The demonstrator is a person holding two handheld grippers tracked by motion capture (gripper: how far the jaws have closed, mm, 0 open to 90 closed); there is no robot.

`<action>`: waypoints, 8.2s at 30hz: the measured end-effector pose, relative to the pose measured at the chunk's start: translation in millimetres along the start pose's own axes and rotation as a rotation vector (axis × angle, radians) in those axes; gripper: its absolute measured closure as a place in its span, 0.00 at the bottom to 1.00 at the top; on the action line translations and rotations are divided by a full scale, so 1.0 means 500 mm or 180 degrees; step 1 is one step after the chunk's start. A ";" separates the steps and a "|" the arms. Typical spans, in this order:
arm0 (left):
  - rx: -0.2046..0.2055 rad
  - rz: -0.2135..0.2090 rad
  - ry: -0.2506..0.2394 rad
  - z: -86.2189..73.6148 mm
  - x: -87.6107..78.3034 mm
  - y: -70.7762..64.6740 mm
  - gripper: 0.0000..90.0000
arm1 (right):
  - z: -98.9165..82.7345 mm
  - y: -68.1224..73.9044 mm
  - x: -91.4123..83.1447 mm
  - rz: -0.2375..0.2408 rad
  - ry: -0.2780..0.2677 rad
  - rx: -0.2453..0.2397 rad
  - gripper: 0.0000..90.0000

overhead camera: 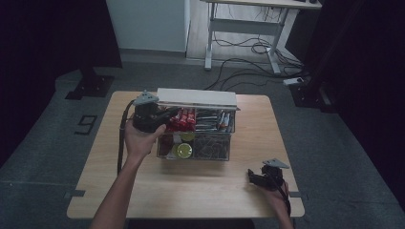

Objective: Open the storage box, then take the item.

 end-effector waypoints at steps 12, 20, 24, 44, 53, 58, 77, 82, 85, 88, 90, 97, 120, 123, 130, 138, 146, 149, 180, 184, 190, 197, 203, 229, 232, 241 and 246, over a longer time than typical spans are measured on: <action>-0.0004 0.0002 0.0016 0.002 0.002 0.002 1.00 | 0.000 0.000 0.000 -0.0005 -0.0005 0.0002 0.22; 0.0019 0.0002 0.0025 0.007 0.004 -0.001 1.00 | 0.001 -0.005 -0.005 -0.0068 -0.0046 0.0064 0.34; 0.0027 0.0002 0.0031 0.009 0.007 -0.003 1.00 | 0.015 0.007 -0.024 -0.0036 -0.0134 0.0059 0.36; 0.0057 -0.0022 0.0062 0.012 0.015 -0.005 1.00 | 0.111 0.089 -0.127 0.0431 -0.0665 -0.0039 0.41; 0.0060 -0.0037 0.0063 0.014 0.013 -0.008 1.00 | 0.181 0.131 -0.179 0.0707 -0.0820 -0.0106 0.45; 0.0081 -0.0026 0.0078 0.017 0.013 -0.010 1.00 | 0.205 0.145 -0.192 0.0759 -0.0839 -0.0148 0.45; 0.0079 -0.0063 0.0068 0.020 0.018 -0.014 1.00 | 0.272 0.197 -0.213 0.0958 -0.0916 -0.0327 0.52; 0.0083 -0.0062 0.0070 0.021 0.018 -0.014 1.00 | 0.283 0.201 -0.209 0.0967 -0.0906 -0.0333 0.53; 0.0083 -0.0065 0.0071 0.020 0.018 -0.014 1.00 | 0.290 0.204 -0.207 0.0967 -0.0902 -0.0344 0.54; 0.0081 -0.0067 0.0068 0.020 0.018 -0.014 1.00 | 0.297 0.209 -0.206 0.0970 -0.0898 -0.0366 0.54; 0.0081 -0.0066 0.0069 0.020 0.018 -0.014 1.00 | 0.301 0.212 -0.205 0.0980 -0.0900 -0.0376 0.54; 0.0083 -0.0070 0.0072 0.021 0.018 -0.014 1.00 | 0.313 0.229 -0.194 0.1004 -0.0881 -0.0428 0.55; 0.0067 -0.0096 0.0047 0.019 0.017 -0.012 1.00 | 0.354 0.277 -0.166 0.0987 -0.0926 -0.0511 0.58; 0.0070 -0.0096 0.0047 0.019 0.017 -0.012 1.00 | 0.358 0.286 -0.159 0.1003 -0.0904 -0.0526 0.59; 0.0069 -0.0097 0.0045 0.019 0.017 -0.011 1.00 | 0.362 0.292 -0.142 0.1034 -0.0845 -0.0502 0.61; 0.0064 -0.0103 0.0039 0.019 0.017 -0.011 1.00 | 0.369 0.299 -0.141 0.1024 -0.0879 -0.0496 0.61; 0.0070 -0.0107 0.0046 0.020 0.017 -0.011 1.00 | 0.371 0.308 -0.136 0.1002 -0.0870 -0.0541 0.62; 0.0072 -0.0109 0.0051 0.020 0.018 -0.011 1.00 | 0.372 0.310 -0.129 0.0981 -0.0851 -0.0542 0.63; 0.0064 -0.0102 0.0038 0.021 0.018 -0.012 1.00 | 0.361 0.313 -0.101 0.0836 -0.0641 -0.0583 0.98; 0.0072 -0.0103 0.0037 0.022 0.018 -0.012 1.00 | 0.364 0.309 -0.112 0.0891 -0.0711 -0.0543 0.98; 0.0068 -0.0089 0.0032 0.024 0.018 -0.012 1.00 | 0.365 0.303 -0.141 0.1034 -0.0847 -0.0448 0.98; 0.0066 -0.0088 0.0021 0.024 0.018 -0.012 1.00 | 0.363 0.293 -0.181 0.1129 -0.1043 -0.0397 0.99; 0.0064 -0.0089 0.0025 0.023 0.018 -0.013 1.00 | 0.361 0.276 -0.209 0.1204 -0.1185 -0.0326 0.99; 0.0079 -0.0086 0.0015 0.024 0.024 -0.019 0.99 | 0.354 0.228 -0.271 0.1249 -0.1470 -0.0199 0.99; 0.0075 -0.0089 0.0016 0.024 0.024 -0.020 0.99 | 0.353 0.221 -0.280 0.1267 -0.1500 -0.0184 0.99; 0.0083 -0.0093 0.0019 0.024 0.026 -0.022 0.99 | 0.343 0.203 -0.289 0.1241 -0.1552 -0.0132 0.99; 0.0083 -0.0098 0.0022 0.024 0.029 -0.023 0.99 | 0.343 0.190 -0.293 0.1228 -0.1580 -0.0086 0.99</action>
Point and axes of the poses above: each handheld gripper's, and its own axes: x roughly forward along the jaws, z roughly out of its top, y roughly to its left, the point moved 6 cm from there along x, roughly forward along the jaws, and after that the axes turned 10 degrees about x, right-handed, at the moved point
